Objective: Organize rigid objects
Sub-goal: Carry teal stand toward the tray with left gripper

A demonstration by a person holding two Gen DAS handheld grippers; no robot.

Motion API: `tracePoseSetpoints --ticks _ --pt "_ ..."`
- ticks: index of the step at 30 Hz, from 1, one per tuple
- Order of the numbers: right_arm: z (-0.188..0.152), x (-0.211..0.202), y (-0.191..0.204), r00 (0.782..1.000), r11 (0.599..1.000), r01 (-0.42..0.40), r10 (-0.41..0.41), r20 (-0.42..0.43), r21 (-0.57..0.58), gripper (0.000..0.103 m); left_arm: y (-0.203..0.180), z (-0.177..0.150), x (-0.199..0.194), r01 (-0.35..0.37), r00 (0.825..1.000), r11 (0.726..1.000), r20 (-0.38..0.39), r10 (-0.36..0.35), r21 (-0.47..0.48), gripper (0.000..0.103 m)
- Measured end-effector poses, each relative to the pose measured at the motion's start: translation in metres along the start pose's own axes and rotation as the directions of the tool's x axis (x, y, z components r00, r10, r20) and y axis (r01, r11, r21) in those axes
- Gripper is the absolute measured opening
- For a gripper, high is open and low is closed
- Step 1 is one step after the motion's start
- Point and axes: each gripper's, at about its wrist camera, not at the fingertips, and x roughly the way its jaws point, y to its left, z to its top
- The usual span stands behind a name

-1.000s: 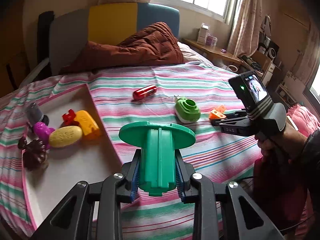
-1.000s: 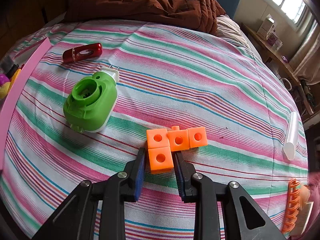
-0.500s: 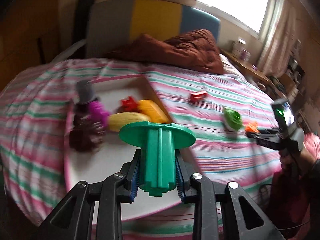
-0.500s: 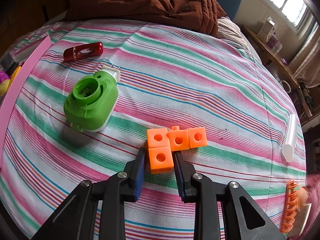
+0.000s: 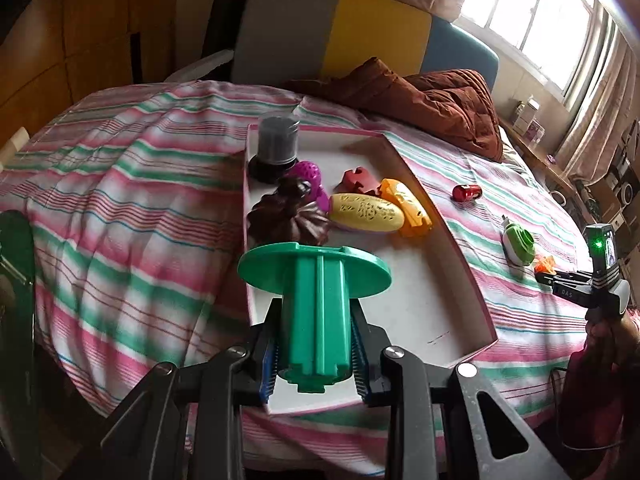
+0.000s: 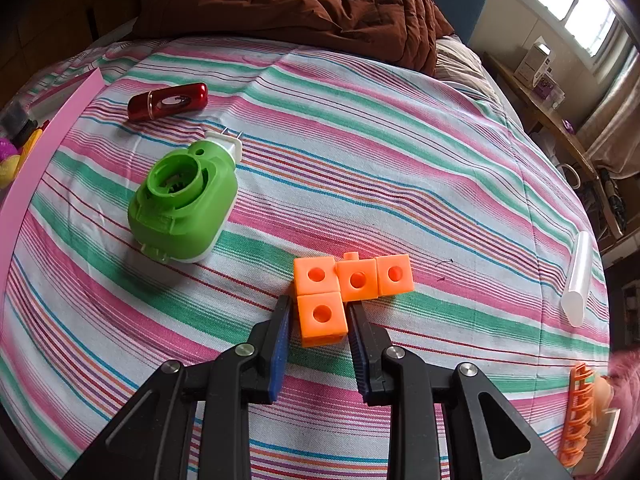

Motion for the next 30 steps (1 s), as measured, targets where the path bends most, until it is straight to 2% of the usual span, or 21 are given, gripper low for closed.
tracePoseSetpoints --ticks 9,14,18,20,30 --pt "0.001 0.001 -0.001 1.0 1.0 0.008 -0.008 0.002 -0.006 0.028 -0.002 0.008 0.017 0.026 0.999 1.0 -0.038 -0.026 -0.005 0.029" --pt "0.001 0.0 0.0 1.0 1.0 0.007 -0.007 0.002 -0.007 0.028 -0.003 0.01 0.032 0.011 0.998 1.0 -0.058 -0.011 0.0 0.03" --pt "0.001 0.001 -0.001 1.0 1.0 0.007 -0.007 0.002 -0.007 0.028 -0.001 0.013 0.043 -0.041 0.998 0.999 -0.049 0.042 0.025 0.031" --pt "0.0 0.0 0.0 1.0 1.0 0.007 -0.007 0.002 -0.007 0.028 0.002 0.012 0.046 -0.042 0.997 0.999 -0.057 0.043 0.015 0.031" --pt "0.001 0.0 0.0 1.0 1.0 0.014 -0.014 0.002 -0.015 0.027 0.005 0.012 0.027 -0.03 0.999 1.0 -0.012 0.03 0.009 0.031"
